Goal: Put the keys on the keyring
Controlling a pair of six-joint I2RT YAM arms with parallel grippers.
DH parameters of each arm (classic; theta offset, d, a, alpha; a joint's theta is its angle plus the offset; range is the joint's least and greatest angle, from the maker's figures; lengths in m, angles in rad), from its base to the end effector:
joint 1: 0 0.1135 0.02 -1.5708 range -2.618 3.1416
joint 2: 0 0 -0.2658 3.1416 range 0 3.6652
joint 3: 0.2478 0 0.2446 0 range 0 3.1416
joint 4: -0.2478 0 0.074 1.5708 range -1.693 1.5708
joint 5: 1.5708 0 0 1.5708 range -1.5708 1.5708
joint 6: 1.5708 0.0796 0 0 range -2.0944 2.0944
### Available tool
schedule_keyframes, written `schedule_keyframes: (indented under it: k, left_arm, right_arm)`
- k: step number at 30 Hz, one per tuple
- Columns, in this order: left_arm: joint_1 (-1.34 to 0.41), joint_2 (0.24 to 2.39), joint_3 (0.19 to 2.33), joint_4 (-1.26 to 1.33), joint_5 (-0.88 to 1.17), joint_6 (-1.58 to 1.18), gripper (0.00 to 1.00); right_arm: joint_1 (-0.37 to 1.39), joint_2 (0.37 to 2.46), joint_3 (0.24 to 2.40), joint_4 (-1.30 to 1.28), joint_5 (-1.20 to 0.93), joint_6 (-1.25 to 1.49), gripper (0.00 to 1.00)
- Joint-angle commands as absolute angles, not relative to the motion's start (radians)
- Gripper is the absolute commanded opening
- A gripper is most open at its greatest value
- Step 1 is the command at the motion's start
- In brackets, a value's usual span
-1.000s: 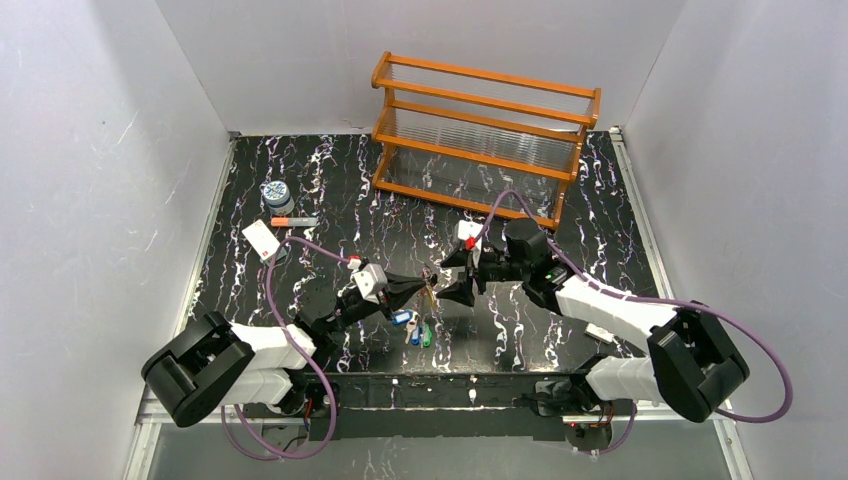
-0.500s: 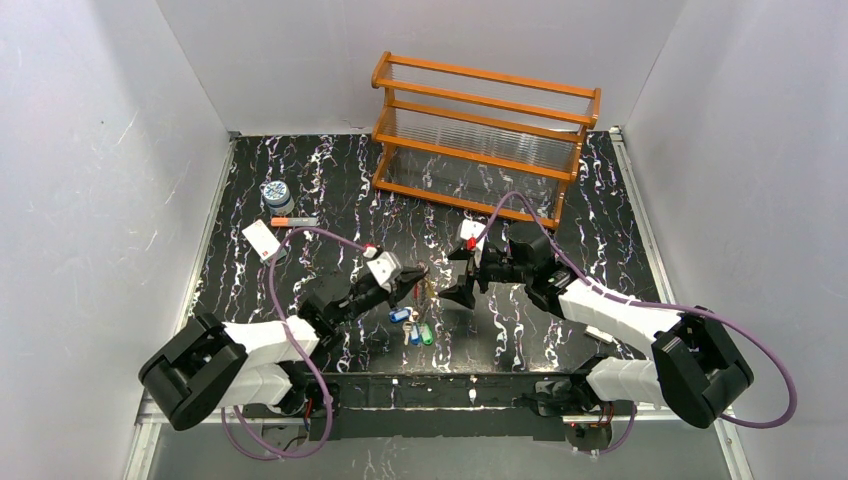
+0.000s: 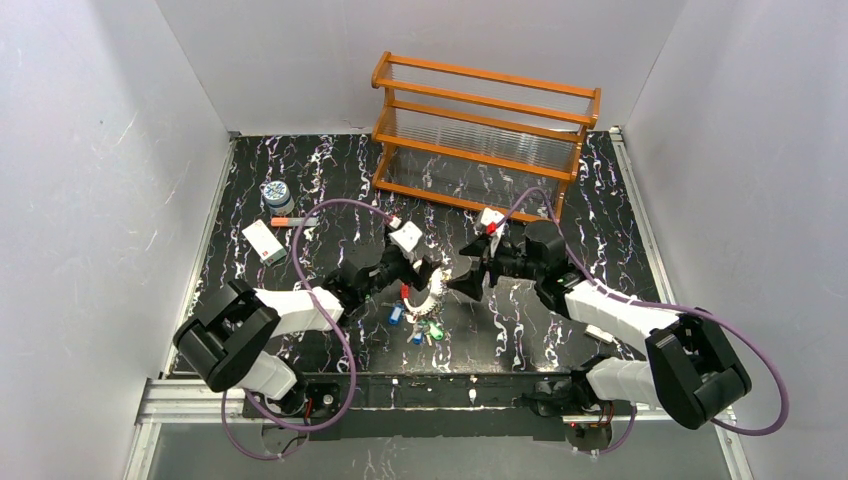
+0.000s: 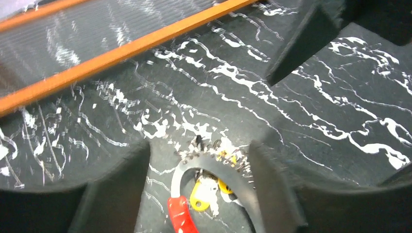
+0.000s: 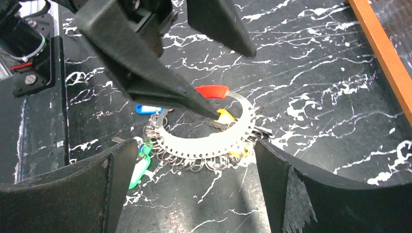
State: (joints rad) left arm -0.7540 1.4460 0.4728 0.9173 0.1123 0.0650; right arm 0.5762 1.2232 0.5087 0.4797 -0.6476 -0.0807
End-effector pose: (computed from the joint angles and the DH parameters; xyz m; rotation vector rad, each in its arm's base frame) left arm 0.2292 -0.2275 0.2064 0.7419 1.4877 -0.6180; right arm 0.2100 0.1937 0.2214 -1.0281 1.5446 0.9306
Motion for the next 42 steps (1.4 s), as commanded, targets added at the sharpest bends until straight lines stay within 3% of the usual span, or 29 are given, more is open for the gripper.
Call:
schedule_keyframes:
  k: [1,4,14,22,31,42]
  left_arm:
    - [-0.706,1.429,0.507,0.905,0.015,0.010,0.82]
    - [-0.625,1.396,0.487,0.905,0.022,-0.068,0.98]
    - [-0.234,1.169,0.313,0.870,0.163,-0.189,0.98]
    - [-0.131,1.033,0.300,0.571,-0.123,-0.113,0.98]
    - [-0.130,1.220,0.334,0.660,-0.179,-0.050,0.98]
    - [-0.130,1.588,0.310,1.081,-0.276,0.021,0.98]
  right_arm:
    - [0.512,1.205,0.487,0.564,-0.698,-0.009,0.99]
    - [0.443,1.195,0.459,0.608,-0.725,0.051,0.99]
    - [0.177,1.168,0.397,0.621,-0.748,0.174,0.99]
    - [0.069,1.060,0.370,0.397,-0.420,0.036,0.99]
    - [0.068,1.078,0.263,0.587,-0.182,-0.039,0.99]
    - [0.063,1.272,0.199,0.907,-0.137,-0.087,0.99]
